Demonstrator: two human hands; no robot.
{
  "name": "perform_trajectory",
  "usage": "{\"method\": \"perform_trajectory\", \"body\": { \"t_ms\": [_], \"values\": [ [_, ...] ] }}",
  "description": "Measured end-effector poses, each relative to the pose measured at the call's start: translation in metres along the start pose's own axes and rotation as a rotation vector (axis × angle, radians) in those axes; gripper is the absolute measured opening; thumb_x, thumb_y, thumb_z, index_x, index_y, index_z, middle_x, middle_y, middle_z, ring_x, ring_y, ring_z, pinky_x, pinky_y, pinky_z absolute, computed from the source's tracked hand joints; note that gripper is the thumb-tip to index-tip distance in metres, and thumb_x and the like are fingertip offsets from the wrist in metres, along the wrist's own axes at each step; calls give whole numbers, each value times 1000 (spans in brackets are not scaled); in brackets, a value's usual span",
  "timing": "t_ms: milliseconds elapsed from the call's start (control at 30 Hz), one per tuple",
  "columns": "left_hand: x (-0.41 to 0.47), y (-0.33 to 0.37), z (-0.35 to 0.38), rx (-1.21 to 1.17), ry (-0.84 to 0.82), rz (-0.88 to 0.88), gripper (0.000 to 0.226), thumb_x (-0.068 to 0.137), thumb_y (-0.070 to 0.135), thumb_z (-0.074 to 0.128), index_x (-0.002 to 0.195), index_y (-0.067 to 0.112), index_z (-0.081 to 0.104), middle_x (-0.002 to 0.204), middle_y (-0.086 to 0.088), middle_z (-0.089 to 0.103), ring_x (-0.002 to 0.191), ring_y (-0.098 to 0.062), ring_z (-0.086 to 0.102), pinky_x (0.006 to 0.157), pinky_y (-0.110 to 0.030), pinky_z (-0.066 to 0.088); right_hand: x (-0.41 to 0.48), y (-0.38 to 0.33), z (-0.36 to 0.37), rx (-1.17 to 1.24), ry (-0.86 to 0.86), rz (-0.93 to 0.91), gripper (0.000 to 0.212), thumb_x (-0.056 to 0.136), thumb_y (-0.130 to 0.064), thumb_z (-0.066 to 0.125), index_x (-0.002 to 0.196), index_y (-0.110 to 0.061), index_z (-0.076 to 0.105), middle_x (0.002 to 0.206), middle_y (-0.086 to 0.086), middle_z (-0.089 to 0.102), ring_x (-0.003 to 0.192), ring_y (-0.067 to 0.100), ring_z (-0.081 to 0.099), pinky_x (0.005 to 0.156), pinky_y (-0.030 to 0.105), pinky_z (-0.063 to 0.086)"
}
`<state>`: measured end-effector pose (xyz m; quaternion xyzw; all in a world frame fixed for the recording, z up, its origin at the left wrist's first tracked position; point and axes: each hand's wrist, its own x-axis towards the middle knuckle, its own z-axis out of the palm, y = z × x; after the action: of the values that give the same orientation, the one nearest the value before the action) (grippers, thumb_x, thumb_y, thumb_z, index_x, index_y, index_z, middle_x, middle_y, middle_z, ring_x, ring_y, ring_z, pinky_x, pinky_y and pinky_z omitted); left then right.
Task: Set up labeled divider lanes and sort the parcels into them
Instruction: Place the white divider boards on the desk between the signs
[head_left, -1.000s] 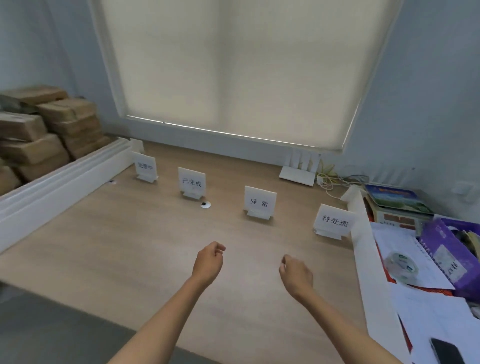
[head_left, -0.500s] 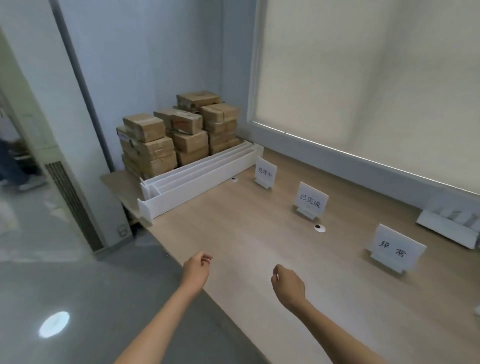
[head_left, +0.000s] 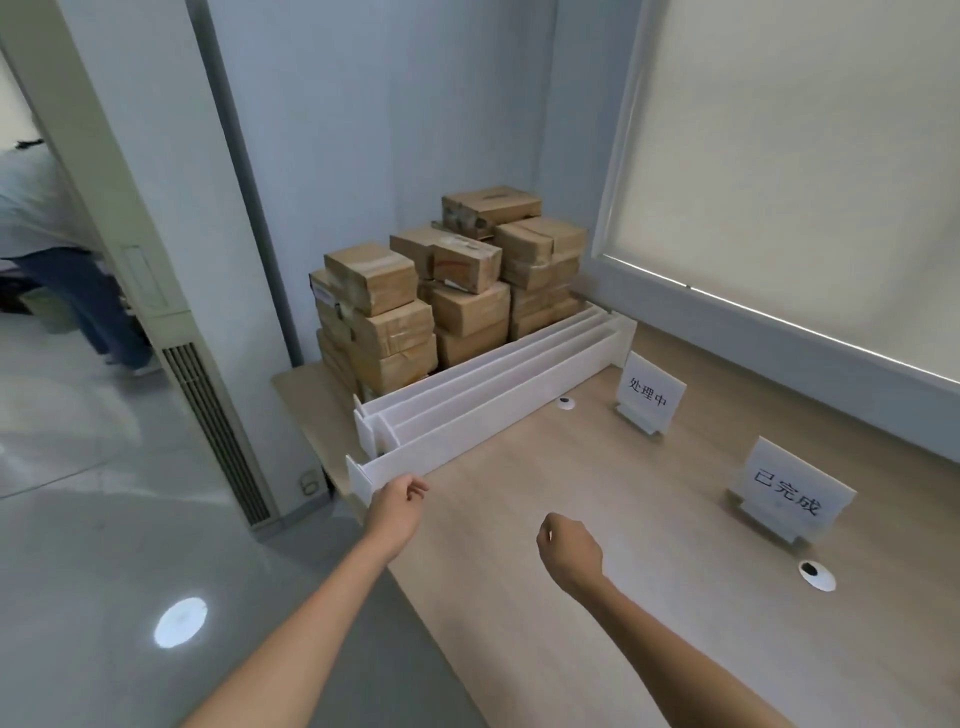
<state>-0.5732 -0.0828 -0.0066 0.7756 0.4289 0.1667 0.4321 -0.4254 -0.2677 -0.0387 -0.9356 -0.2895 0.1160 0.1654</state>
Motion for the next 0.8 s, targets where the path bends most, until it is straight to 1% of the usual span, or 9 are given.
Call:
{"method": "perform_trajectory", "body": {
  "t_ms": [167,267,400,467,500,567,667,767,800],
  "values": [
    [74,7,-31,40,1,22,25,95,6,39,95,19,60,101,0,61,93,-18,56,75,-27,43,67,-56,7,9,-26,-8,20,92,-16,35,84,-12,53,93,8,64,73,24,48,60,28,37],
    [112,-4,-44,60,-12,-1,26,94,7,40,94,21,62,101,0,62,95,-19,57,79,-31,49,95,-89,21,44,-62,5,18,91,-17,36,82,-13,51,94,9,64,75,23,48,60,27,37],
    [168,-12,-59,44,-75,20,26,95,5,40,94,22,61,100,0,62,95,-20,59,84,-38,53,131,-138,39,112,-94,73,19,91,-18,35,78,-11,47,83,6,55,75,24,48,62,27,36],
    [199,-9,-62,31,-109,44,24,96,6,40,96,20,60,99,1,60,96,-19,57,86,-39,54,148,-162,48,155,-114,136,23,94,-23,34,76,-12,45,84,6,52,76,24,48,65,29,38],
    [214,-7,-63,31,-129,60,24,96,6,40,97,20,60,100,1,60,97,-18,56,88,-38,53,157,-174,54,181,-140,170,25,95,-26,34,78,-13,47,88,6,54,78,24,50,67,30,40],
    [244,-3,-64,56,-191,107,25,97,7,39,101,21,59,105,0,59,101,-18,55,90,-32,50,173,-196,65,234,-188,233,32,98,-34,33,100,-10,55,105,10,60,92,26,58,76,33,45],
    [280,1,-64,100,-305,190,25,98,9,37,105,21,58,107,1,56,103,-16,53,85,-27,46,191,-228,79,282,-214,348,47,99,-44,33,124,-8,50,126,10,56,109,25,57,88,32,47],
    [306,-1,-61,114,-392,245,24,98,10,37,102,23,56,105,2,56,102,-14,54,81,-23,44,204,-260,91,343,-258,469,51,98,-50,32,128,-10,45,128,7,54,94,17,56,85,25,49],
    [312,-3,-60,119,-414,256,24,98,10,37,102,23,56,105,2,57,101,-13,54,80,-22,43,208,-270,96,359,-272,498,53,97,-51,34,130,-11,43,128,6,54,90,15,56,86,26,51]
  ]
}}
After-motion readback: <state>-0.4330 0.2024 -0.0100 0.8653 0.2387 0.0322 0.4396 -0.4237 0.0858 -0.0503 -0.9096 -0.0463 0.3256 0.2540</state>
